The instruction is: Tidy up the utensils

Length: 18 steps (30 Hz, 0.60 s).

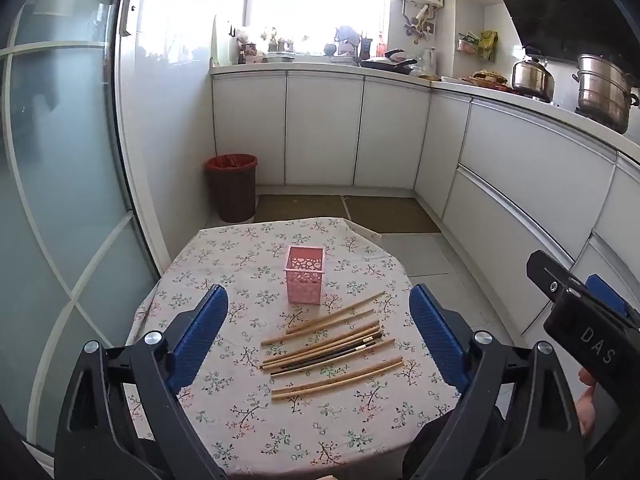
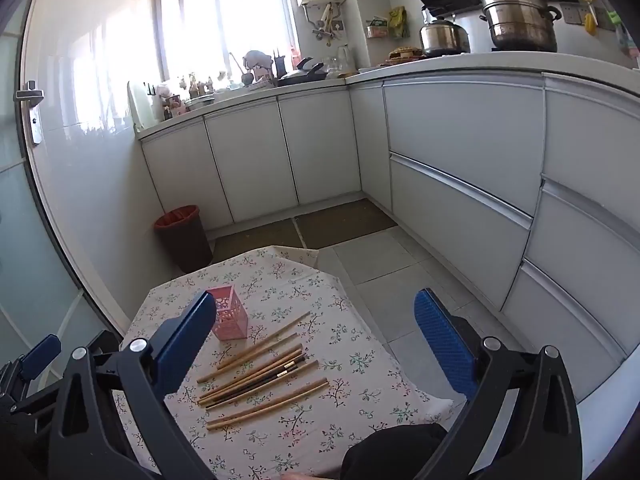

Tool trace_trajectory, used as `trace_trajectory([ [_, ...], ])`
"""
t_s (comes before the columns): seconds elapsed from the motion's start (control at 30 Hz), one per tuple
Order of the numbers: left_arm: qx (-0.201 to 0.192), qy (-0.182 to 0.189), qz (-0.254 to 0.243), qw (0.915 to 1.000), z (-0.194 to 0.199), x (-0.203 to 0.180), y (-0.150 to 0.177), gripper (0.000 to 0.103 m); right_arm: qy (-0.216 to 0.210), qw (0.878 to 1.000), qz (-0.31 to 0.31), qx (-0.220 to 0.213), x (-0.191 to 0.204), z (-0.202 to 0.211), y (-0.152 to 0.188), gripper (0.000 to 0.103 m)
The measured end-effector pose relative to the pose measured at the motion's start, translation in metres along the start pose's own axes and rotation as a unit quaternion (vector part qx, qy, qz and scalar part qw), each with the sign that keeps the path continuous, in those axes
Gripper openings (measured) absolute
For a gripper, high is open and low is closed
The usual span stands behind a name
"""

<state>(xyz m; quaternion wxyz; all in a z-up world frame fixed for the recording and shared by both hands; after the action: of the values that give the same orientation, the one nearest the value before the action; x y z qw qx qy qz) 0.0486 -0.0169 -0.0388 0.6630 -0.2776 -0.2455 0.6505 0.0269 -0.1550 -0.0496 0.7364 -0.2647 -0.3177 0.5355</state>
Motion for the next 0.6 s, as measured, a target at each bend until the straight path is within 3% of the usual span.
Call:
trace_trajectory([
  [0.07, -0.001, 0.001, 0.006, 1.0000, 0.0005, 0.0003, -0.0020, 0.096, 0.003, 1.000, -0.001, -0.003, 0.0001, -0.0002, -0.0001, 0.097],
  [0.2, -0.003, -0.014, 0.013, 0.9998, 0.0011, 0.0011, -0.0044, 0.096, 0.021, 1.000, 0.005, -0.003, 0.0010, -0.0020, -0.0024, 0.097],
  [0.6, 0.003, -0.011, 0.024, 0.9996, -0.0005, 0.0091, -0.0034, 0.096, 0.034, 0.999, 0.018, 0.005, 0.0057, -0.0037, -0.0027, 0.097],
])
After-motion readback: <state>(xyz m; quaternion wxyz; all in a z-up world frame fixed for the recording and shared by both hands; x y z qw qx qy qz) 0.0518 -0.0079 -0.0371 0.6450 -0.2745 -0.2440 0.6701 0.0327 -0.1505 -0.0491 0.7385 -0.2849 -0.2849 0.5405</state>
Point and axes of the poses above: each gripper's, at about its wrist camera, not at the fingertips, and z roughly against the way its jaws point, x to its left, y to its underside, the point moved 5 cm from there along -z, roughly the way its jaws point, and after that the axes turned 15 degrees about x, right-handed, at the moved point
